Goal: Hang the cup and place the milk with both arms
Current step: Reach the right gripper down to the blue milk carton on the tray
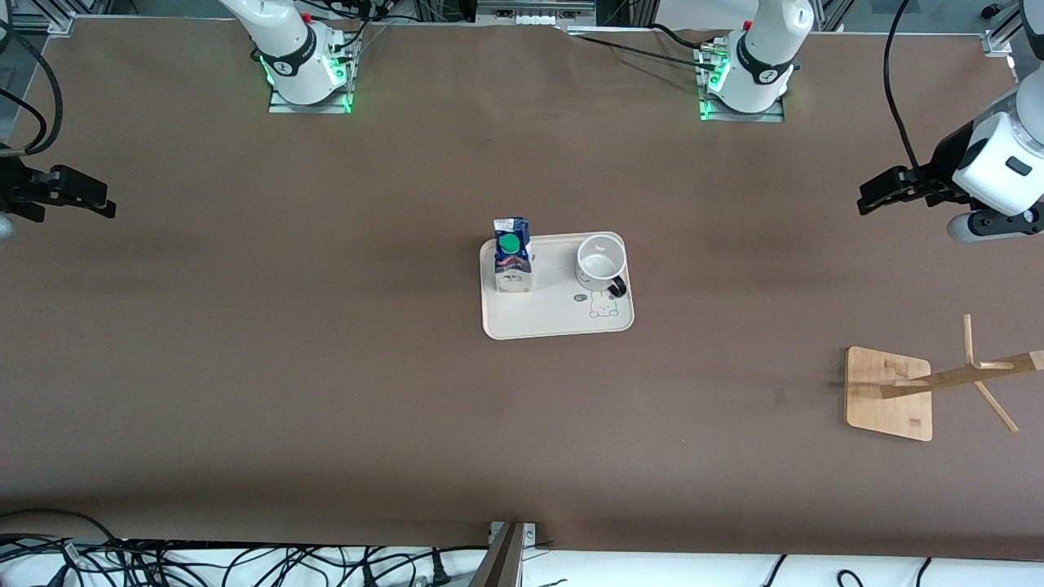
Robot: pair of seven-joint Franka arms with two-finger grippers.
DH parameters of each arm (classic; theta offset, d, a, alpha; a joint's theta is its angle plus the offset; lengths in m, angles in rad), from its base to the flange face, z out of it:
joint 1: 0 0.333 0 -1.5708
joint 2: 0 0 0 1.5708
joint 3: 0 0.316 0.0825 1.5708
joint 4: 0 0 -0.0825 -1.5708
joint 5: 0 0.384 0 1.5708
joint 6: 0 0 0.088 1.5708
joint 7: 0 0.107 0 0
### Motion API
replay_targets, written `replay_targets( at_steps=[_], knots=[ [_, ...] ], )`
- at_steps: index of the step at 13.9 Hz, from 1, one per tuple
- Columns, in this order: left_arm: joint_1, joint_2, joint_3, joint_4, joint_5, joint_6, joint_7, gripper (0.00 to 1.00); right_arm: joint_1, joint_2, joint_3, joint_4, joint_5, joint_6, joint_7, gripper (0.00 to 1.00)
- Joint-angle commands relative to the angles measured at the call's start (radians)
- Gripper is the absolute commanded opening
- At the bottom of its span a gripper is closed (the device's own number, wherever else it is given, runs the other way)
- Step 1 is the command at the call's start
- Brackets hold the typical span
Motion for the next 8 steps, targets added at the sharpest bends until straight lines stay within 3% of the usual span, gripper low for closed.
replay_targets(
  at_steps=[1,8],
  knots=[
    [0.013,-0.014,-0.010,-0.010,-0.018,0.008,-0.003,1.00,-0.007,-0.003,0.007,0.011,-0.006,-0.006,-0.017,1.00],
    [0.013,-0.014,-0.010,-0.008,-0.019,0.005,-0.003,1.00,0.001,0.020,0.013,0.002,0.029,-0.028,0.002,1.00]
  ],
)
